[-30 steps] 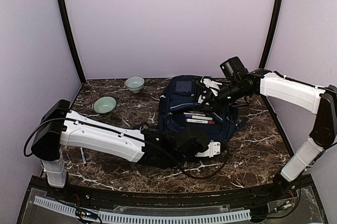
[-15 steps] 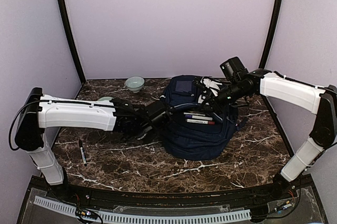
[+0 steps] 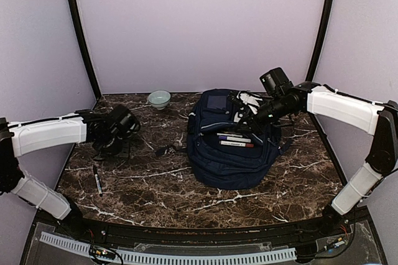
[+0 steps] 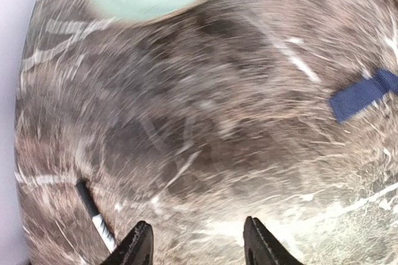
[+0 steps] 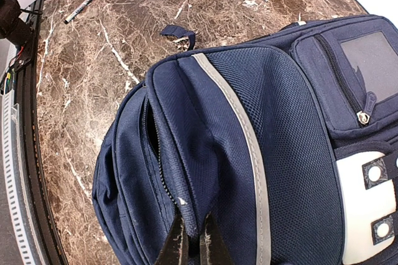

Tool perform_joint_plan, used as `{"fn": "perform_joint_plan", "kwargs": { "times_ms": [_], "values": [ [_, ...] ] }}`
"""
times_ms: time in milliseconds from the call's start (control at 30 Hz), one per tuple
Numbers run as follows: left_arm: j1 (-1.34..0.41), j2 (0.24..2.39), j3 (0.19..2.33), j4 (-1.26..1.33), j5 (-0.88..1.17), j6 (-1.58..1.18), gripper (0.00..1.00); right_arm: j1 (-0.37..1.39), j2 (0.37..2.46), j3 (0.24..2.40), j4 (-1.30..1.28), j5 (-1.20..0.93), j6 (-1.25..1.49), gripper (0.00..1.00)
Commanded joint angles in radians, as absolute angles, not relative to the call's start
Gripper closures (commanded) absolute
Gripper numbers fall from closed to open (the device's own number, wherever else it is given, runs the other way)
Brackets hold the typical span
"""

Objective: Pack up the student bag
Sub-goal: Pick up the pen at the corner of the board.

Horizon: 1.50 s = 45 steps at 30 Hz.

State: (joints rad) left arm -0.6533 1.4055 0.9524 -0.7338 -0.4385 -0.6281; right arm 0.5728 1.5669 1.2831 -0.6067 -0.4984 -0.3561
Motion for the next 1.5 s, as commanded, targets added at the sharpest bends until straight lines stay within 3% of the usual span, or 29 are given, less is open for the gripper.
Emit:
{"fn": "perform_joint_plan", "kwargs": {
  "times_ms": [0, 500, 733, 1000, 1367, 1467],
  "values": [
    [-0.516, 1.27, 0.839, -0.719, -0.266, -0.726, 0.47, 0.564, 1.553, 1.282, -0.573, -0.532, -0.351, 1.0],
    [-0.156, 1.201, 0.634, -0.68, -0.05, -0.743, 0.48, 0.563, 1.548, 1.281, -0.574, -0.534, -0.351, 1.0],
    [-0.102, 1.237, 0.591, -0.638, -0.021, -0.757, 0.51, 0.563, 1.54, 1.278, -0.573, -0.53, -0.351, 1.0],
    [-0.097, 1.299, 0.58, -0.594, -0.003, -0.754, 0.64, 0.563, 1.539, 1.276, -0.574, -0.53, -0.352, 1.0],
    [-0.1, 1.278, 0.578, -0.552, 0.054, -0.733, 0.93, 0.563, 1.555, 1.278, -0.574, -0.535, -0.352, 1.0],
    [-0.123, 1.233, 0.595, -0.548, 0.063, -0.734, 0.95, 0.562, 1.557, 1.279, -0.574, -0.535, -0.353, 1.0]
  ]
}}
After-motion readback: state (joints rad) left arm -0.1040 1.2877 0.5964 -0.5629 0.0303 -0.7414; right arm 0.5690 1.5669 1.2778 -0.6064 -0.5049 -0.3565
